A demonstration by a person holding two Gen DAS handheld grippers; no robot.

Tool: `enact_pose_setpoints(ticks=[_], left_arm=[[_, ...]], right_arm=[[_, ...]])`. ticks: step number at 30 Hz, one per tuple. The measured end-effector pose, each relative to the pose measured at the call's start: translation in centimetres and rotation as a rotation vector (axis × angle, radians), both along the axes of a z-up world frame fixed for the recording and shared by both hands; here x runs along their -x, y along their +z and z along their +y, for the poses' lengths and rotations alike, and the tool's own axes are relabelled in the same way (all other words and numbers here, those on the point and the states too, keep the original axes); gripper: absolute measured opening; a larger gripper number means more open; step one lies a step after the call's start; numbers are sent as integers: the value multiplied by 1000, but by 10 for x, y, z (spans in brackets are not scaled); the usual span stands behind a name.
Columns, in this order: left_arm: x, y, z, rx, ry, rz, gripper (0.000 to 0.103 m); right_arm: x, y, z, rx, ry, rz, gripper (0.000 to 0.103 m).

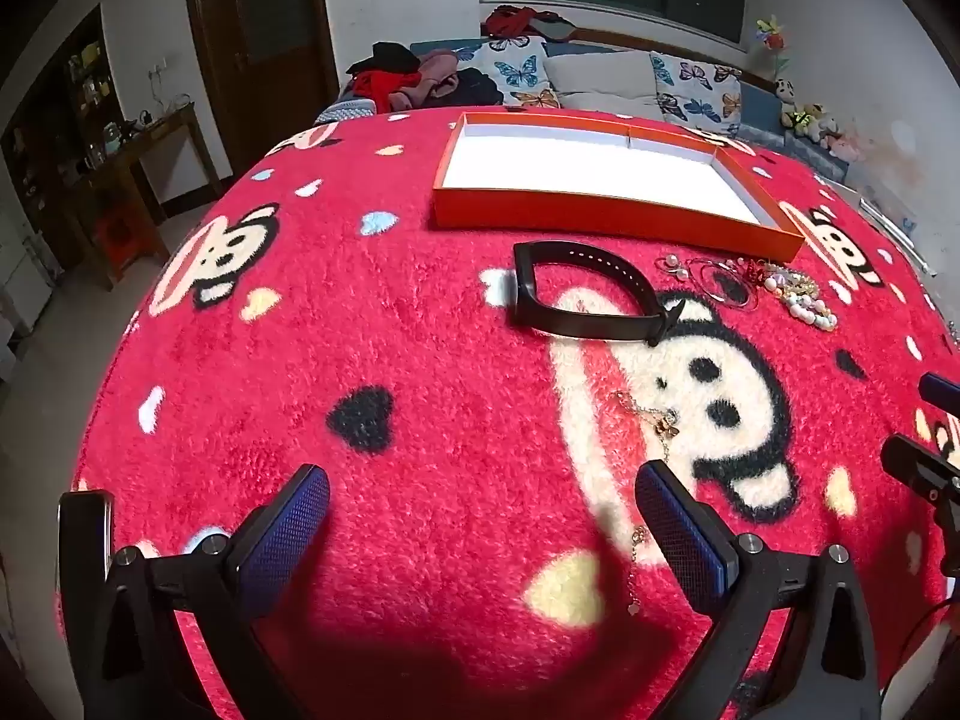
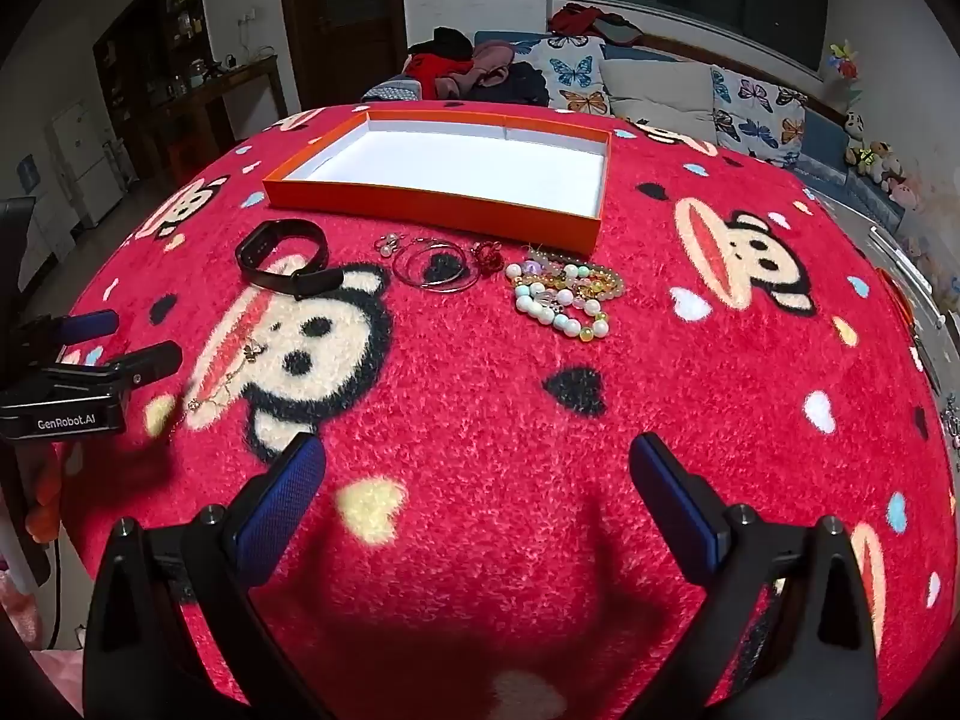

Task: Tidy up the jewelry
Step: 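Reach the left gripper to the black watch band and close on it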

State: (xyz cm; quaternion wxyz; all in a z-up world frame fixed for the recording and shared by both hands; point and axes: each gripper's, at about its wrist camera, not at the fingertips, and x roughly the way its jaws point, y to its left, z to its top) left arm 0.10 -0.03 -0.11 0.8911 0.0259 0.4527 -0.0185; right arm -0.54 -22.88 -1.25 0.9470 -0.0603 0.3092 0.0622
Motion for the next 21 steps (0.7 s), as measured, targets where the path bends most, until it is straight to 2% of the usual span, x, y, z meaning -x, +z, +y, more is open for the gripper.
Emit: enact_pose_setpoints(ticks=[5, 16, 21], left_arm=[[6, -3, -6, 0, -17, -8, 103], [2, -10, 1, 22, -9, 29, 103], [2, -8, -2, -3, -18, 16, 103]], right_arm=[[0, 0, 0, 0, -2, -2, 102], [1, 0, -2, -18, -7, 1, 102], [-1, -2, -8, -32, -8, 6, 102]])
